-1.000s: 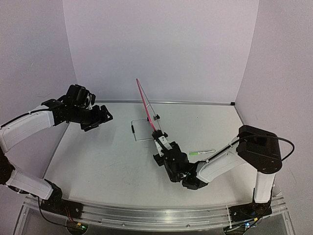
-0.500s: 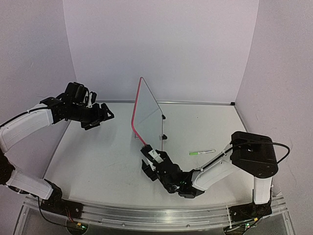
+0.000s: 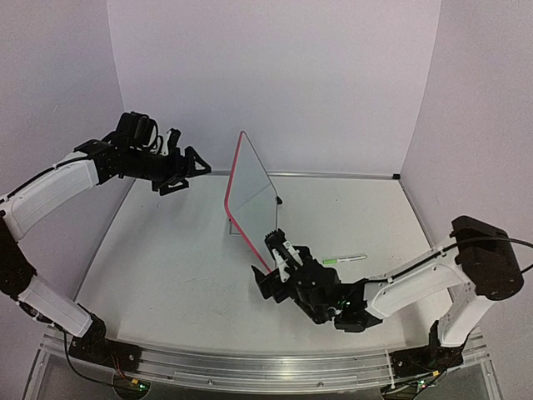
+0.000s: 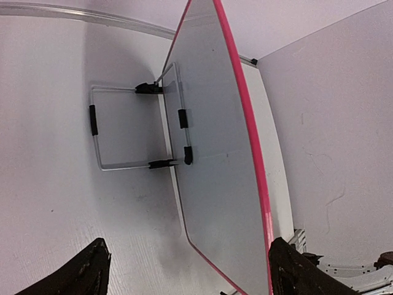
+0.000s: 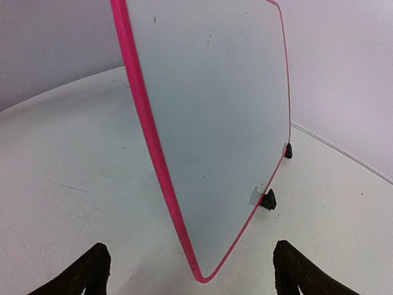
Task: Write a sentence on the whiteboard
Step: Move the whiteboard to the center of the board, then adjust the whiteboard at the center of the board.
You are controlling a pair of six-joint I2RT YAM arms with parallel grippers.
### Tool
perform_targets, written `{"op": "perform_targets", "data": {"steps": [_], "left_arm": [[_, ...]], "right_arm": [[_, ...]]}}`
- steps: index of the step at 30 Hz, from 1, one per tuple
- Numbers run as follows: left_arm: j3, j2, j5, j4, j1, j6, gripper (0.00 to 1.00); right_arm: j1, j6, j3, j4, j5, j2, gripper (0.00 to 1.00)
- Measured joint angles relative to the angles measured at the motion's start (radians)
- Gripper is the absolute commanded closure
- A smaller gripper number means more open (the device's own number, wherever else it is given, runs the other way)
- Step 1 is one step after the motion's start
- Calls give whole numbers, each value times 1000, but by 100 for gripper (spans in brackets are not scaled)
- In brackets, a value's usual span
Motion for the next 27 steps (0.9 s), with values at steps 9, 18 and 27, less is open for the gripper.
{"op": "perform_targets", "data": {"steps": [9, 18, 27], "left_arm": [[170, 131, 75, -43, -47, 26, 6], [234, 183, 59, -81, -76, 52, 5], [231, 158, 30, -100, -73, 51, 6]], "right_arm": [[-77, 65, -76, -205, -155, -252, 12], [-482, 92, -46, -280, -666, -168, 20], [-657, -45, 147, -309, -1054, 148, 29]]}}
